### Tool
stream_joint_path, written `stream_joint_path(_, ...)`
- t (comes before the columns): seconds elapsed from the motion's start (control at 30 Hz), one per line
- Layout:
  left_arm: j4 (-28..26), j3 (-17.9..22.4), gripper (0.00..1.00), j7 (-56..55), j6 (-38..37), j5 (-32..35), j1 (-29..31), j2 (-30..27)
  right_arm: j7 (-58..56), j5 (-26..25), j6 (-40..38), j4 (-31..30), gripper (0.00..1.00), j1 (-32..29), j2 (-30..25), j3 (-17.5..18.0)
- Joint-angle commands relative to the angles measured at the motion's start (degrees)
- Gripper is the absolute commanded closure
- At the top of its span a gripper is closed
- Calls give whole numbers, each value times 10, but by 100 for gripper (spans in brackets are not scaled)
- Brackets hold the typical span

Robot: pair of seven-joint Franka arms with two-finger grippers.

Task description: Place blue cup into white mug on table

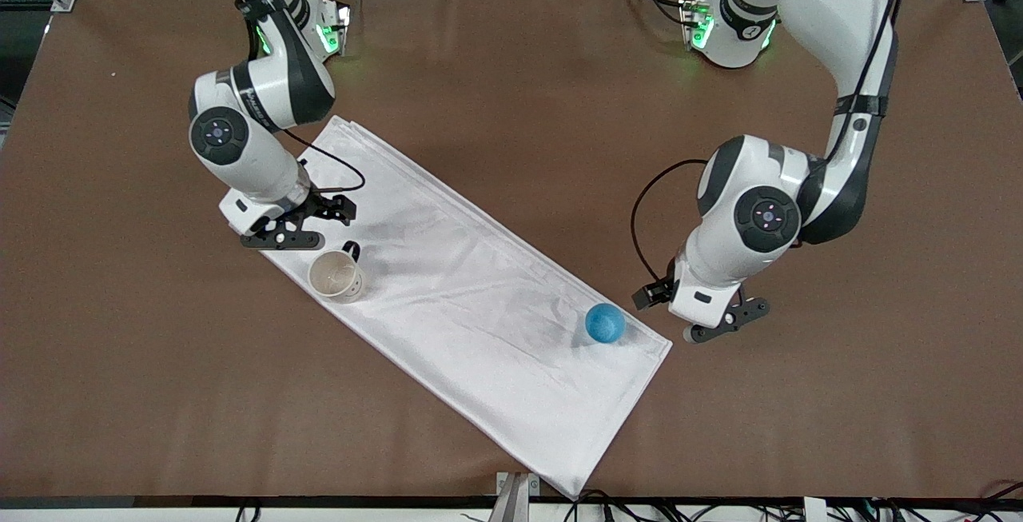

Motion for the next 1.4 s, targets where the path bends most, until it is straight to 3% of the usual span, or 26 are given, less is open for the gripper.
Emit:
stream_joint_path(0.0, 24, 3, 0, -31, 20, 6, -14, 33, 16, -8, 55, -21, 0, 13, 23, -2)
stream_joint_path(0.67, 24, 4, 0, -47, 95, 9, -25, 79, 15, -7, 158, -27, 19, 18, 97, -2)
stream_joint_path(0.77, 24, 4, 0, -48, 96, 9, -25, 82, 13, -8, 164, -26, 30, 16, 102, -3)
stream_joint_path(1.17, 23, 4, 0, -47, 100, 10, -34, 102, 9, -8, 163, -21, 99, 6, 104, -4)
stream_joint_path(1.37, 23, 5, 0, -47, 107, 11, -35, 110, 15, -8, 149, -11, 100, 9, 95, -3)
